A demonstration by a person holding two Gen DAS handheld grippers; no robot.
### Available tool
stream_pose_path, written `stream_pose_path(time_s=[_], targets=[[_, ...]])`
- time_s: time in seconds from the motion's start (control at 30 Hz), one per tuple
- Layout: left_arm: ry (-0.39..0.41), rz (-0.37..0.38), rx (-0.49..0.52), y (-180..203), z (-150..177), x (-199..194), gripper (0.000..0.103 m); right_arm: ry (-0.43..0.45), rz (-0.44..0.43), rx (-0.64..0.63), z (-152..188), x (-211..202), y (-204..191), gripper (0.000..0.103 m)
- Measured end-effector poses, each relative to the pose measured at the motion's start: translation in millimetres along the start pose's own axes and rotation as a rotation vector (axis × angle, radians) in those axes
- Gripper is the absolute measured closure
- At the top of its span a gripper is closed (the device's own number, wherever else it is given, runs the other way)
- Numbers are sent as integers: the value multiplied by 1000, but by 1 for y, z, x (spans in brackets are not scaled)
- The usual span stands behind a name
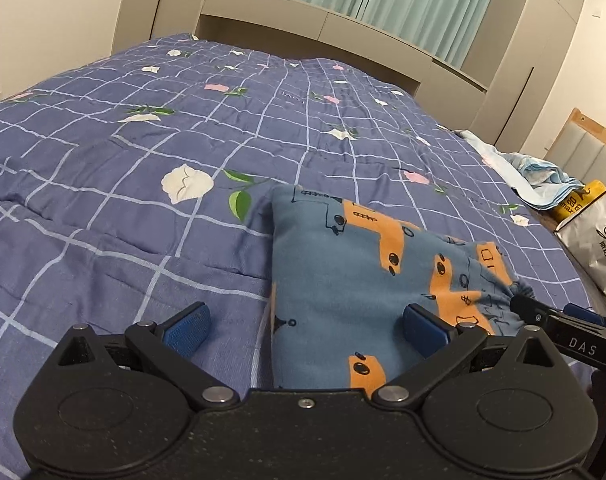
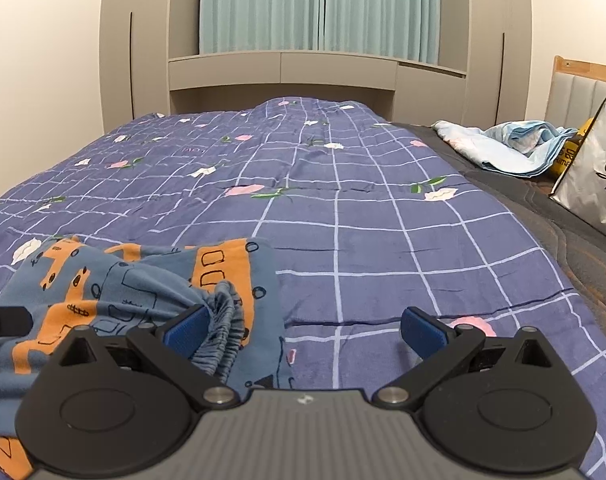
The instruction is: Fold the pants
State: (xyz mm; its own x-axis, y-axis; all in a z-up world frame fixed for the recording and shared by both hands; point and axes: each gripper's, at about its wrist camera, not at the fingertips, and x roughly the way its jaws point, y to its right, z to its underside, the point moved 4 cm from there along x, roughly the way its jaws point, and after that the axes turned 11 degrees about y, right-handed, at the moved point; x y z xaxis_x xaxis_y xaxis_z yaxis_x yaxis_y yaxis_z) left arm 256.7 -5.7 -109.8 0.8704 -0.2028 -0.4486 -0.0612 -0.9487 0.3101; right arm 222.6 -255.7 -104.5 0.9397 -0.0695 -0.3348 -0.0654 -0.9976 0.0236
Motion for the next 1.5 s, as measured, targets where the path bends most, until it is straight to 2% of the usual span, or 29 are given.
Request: stream_pose_path(time_s=[0.47, 0.63, 0.77, 0.87, 1.0, 1.1, 1.3, 1.5], targets=[[17, -13, 12, 0, 7, -3, 1, -27, -16, -1, 2, 3, -1, 0], [1, -13, -20, -5, 9, -16, 1, -35, -64, 6, -8, -23, -8, 0], [-16, -14, -21, -5, 13, -24, 1, -90, -158, 2, -6, -38, -24, 0], [-32, -17, -16, -3, 16, -31, 1, -130, -149, -45, 2, -43, -31, 0], [-43, -2, -8, -2, 23, -41, 1, -157, -147, -9, 14, -51, -26, 0], [-35, 0, 16, 1, 30, -49, 1, -149, -148, 18, 21, -59, -18, 0], [-44, 7, -1, 0, 31, -56, 1, -132, -144, 13, 22, -67, -16, 0], [-65, 9, -51, -3, 25, -58, 1, -64, -179, 10, 10, -75, -11, 0]])
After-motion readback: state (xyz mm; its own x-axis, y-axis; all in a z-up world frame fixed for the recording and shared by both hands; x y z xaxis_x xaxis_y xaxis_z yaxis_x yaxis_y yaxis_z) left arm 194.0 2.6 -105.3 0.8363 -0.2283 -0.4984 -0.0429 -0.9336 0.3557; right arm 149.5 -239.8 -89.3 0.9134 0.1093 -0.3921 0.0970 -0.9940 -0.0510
